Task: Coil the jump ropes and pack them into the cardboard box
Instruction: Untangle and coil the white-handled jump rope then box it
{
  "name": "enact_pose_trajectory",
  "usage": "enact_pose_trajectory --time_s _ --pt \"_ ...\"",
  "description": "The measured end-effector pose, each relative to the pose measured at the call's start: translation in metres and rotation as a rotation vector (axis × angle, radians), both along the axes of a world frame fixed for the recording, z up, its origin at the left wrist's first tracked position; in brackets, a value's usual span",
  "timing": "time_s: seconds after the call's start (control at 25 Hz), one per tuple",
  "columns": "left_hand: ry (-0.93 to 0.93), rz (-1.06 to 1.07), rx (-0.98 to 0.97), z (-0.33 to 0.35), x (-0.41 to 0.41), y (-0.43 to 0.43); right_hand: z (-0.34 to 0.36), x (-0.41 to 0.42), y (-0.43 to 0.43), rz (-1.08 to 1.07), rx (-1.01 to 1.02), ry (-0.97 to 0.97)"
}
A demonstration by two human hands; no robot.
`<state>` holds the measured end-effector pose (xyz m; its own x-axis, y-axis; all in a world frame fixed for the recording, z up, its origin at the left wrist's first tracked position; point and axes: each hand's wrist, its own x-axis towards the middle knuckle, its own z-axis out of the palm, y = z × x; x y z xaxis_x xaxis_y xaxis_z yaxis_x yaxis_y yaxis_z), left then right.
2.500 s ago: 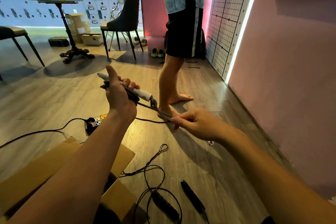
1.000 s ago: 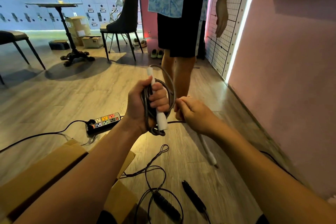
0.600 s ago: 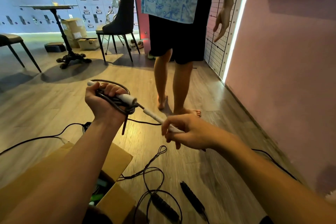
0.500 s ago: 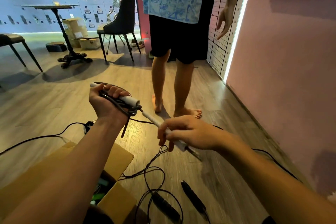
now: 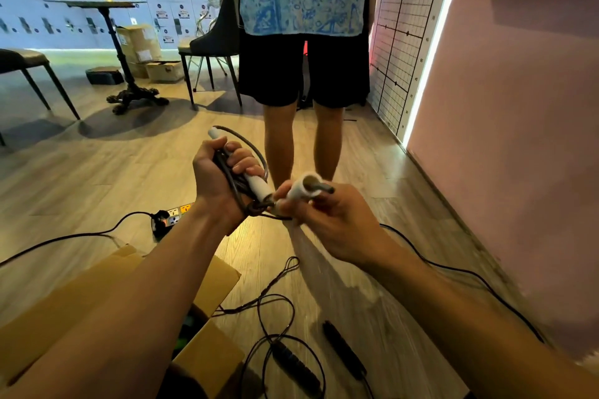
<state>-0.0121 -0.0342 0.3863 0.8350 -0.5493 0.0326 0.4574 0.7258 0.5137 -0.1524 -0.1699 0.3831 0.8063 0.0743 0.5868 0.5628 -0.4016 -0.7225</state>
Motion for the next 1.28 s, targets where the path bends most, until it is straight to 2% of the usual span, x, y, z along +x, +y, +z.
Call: enact_pose_trajectory --time_s 0.08,0.24,0.36,0.48,0.56,0.6,0.72,0.84,0.96,1.12,1.28 --pt "-0.061 -0.095 0.019 0.0 0.0 0.004 0.008 0.004 -0.004 -0.085 0.08 -0.01" --pt "-0.241 -0.56 0.082 -0.004 -0.016 -0.001 0.018 0.003 -0.007 -0.043 0.424 0.329" --pt "-0.234 -0.755 0.049 -0.004 -0.034 -0.012 0.015 0.002 -0.003 -0.202 0.603 0.325" --pt "-0.189 -0.782 -0.032 -0.002 -0.041 -0.02 0.009 0.003 0.007 -0.43 0.597 0.153" --pt "-0.17 -0.766 -0.049 -0.003 -0.043 -0.022 0.005 0.007 0.013 -0.532 0.651 0.165" --pt "-0.165 -0.766 -0.056 -0.004 -0.044 -0.022 0.004 0.01 0.014 -0.51 0.704 0.227" --pt "-0.161 -0.769 -0.103 -0.009 -0.04 -0.013 0.002 0.013 0.014 -0.239 0.885 0.437" --pt "-0.143 -0.7 -0.062 -0.007 -0.038 -0.002 0.002 0.017 0.018 -0.108 0.798 0.455" --pt "-0.25 -0.403 0.311 -0.002 -0.035 0.013 0.008 0.023 0.026 -0.011 0.79 0.51" --pt "-0.358 -0.22 0.592 0.004 -0.028 0.047 0.01 0.044 0.05 0.011 0.795 0.584" --pt "-0.563 0.05 1.131 -0.01 -0.012 0.104 -0.002 0.07 0.091 -0.051 0.729 0.681"
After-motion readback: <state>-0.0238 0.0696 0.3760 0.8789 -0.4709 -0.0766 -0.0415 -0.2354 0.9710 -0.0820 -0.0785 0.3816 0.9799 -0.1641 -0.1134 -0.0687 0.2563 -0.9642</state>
